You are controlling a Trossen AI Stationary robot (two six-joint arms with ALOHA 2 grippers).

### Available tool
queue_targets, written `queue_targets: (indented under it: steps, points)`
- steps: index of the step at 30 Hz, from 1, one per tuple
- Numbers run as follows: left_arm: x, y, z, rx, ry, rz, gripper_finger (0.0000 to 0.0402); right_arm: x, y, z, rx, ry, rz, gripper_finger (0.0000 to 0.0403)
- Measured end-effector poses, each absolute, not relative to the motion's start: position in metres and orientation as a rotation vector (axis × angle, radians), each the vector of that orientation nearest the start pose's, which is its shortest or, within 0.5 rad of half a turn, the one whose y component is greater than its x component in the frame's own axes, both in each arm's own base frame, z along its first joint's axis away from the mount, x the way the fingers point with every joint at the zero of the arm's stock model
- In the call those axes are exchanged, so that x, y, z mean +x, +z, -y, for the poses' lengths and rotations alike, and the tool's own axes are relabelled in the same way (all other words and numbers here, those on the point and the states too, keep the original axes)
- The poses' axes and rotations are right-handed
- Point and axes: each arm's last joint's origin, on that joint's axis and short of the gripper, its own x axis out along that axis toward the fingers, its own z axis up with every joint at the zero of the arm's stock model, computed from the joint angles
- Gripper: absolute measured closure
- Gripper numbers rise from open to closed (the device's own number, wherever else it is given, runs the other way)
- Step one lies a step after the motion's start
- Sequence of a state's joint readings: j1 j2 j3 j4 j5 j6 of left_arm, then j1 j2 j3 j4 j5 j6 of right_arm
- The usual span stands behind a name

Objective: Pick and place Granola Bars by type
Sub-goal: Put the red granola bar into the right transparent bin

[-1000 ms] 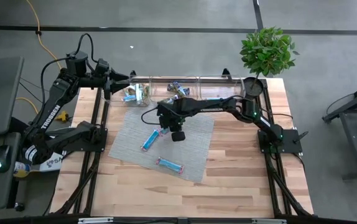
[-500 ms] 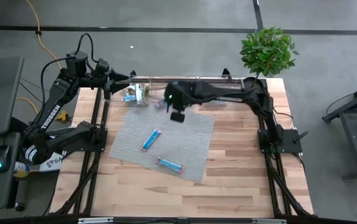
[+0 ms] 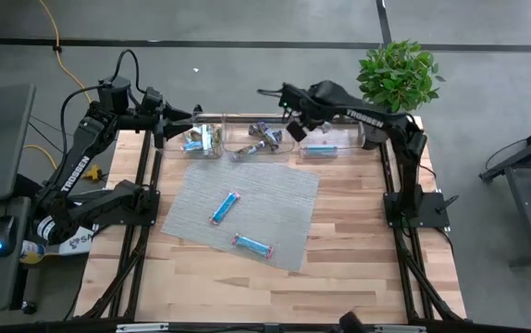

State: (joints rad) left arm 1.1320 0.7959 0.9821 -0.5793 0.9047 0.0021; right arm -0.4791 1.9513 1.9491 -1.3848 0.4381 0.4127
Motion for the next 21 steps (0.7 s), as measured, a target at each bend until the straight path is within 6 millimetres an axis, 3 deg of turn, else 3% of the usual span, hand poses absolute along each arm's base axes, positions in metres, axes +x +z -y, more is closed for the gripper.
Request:
queue_targets:
  steps: [6, 12, 21]
  points:
    - [0.082, 0.364, -0.121, -0.332, 0.223, -0.206, 0.0168, 0.318, 0.312, 0.212, 0.409, -1.030, -1.276, 0.0339]
    - [0.082, 0.364, -0.121, -0.332, 0.223, -0.206, 0.0168, 0.312, 0.307, 0.224, 0.496, -0.996, -1.273, 0.0339]
    - [0.082, 0.364, -0.121, -0.319, 0.221, -0.209, 0.0168, 0.298, 0.229, 0.224, 0.553, -0.936, -1.461, 0.0339]
